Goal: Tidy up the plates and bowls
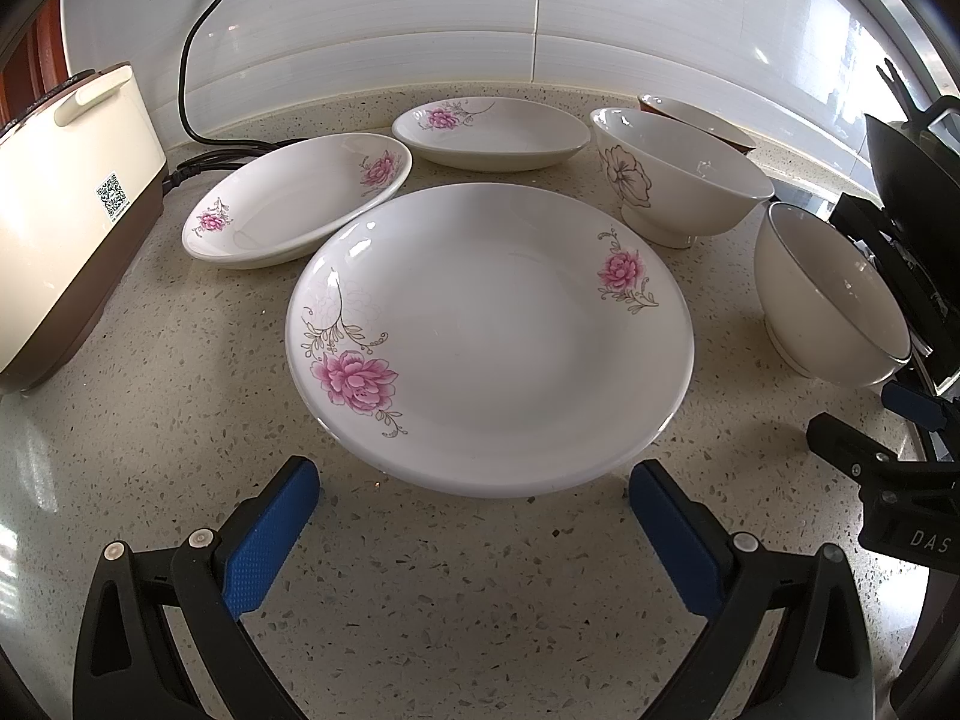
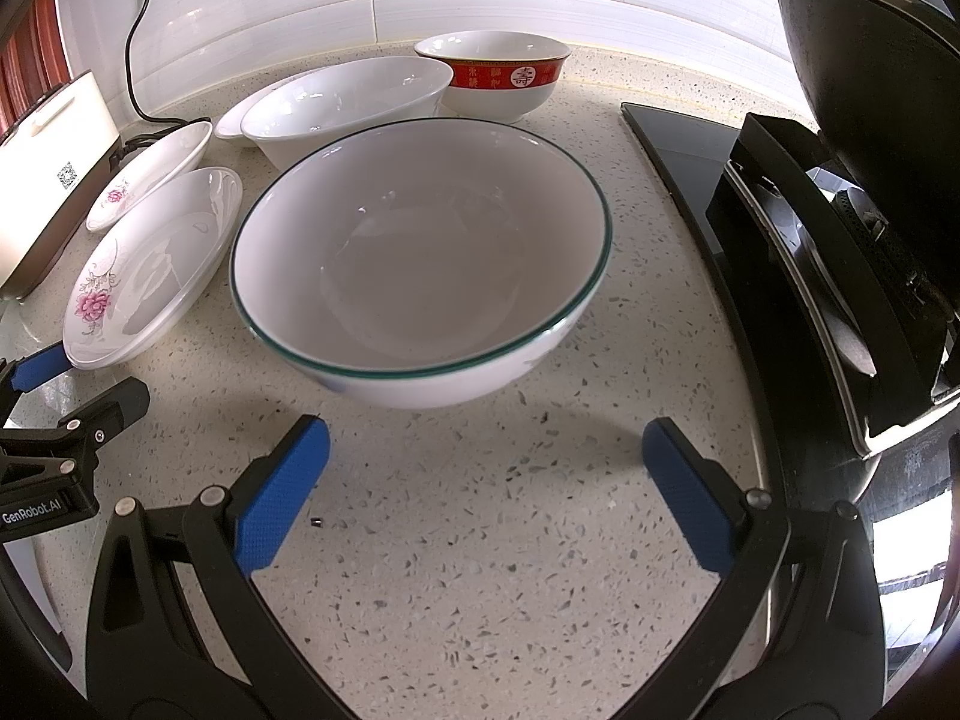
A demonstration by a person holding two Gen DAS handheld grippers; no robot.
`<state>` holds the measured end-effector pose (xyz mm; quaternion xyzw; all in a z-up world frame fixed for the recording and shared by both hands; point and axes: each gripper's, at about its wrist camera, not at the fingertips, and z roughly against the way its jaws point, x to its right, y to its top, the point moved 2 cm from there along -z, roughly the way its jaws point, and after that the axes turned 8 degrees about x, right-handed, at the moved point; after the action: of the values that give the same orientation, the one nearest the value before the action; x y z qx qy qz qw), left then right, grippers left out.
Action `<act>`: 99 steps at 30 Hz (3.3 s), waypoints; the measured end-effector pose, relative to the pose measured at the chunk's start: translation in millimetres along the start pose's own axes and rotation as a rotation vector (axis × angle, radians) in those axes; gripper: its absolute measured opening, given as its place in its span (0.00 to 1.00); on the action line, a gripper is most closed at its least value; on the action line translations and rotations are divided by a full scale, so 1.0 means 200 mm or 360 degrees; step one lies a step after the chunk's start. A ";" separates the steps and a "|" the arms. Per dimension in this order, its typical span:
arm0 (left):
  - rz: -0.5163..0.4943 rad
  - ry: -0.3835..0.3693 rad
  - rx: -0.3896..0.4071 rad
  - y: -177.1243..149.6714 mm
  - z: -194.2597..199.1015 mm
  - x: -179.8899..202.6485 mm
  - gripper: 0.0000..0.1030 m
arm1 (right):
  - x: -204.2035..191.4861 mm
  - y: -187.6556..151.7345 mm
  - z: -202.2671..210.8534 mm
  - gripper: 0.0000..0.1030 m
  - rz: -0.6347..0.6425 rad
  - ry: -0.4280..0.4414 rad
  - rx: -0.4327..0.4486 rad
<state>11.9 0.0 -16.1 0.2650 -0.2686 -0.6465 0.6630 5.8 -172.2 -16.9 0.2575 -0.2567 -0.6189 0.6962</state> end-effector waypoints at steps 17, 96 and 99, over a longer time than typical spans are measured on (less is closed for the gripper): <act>0.0000 0.0000 0.0000 0.00 0.00 0.00 1.00 | 0.00 0.00 0.00 1.00 0.0000 0.0000 0.0000; 0.0562 0.0216 0.0108 0.19 -0.15 -0.57 0.94 | -0.67 0.27 -0.17 0.74 -0.0061 0.0604 0.0108; 0.0471 0.0197 0.0131 0.20 -0.15 -0.51 0.66 | -0.64 0.27 -0.18 0.48 -0.0099 0.0580 0.0108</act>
<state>59.1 103.7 -10.7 0.2888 -0.2897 -0.5128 0.7548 56.2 -37.9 -12.4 0.3963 -0.1391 -0.5743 0.7027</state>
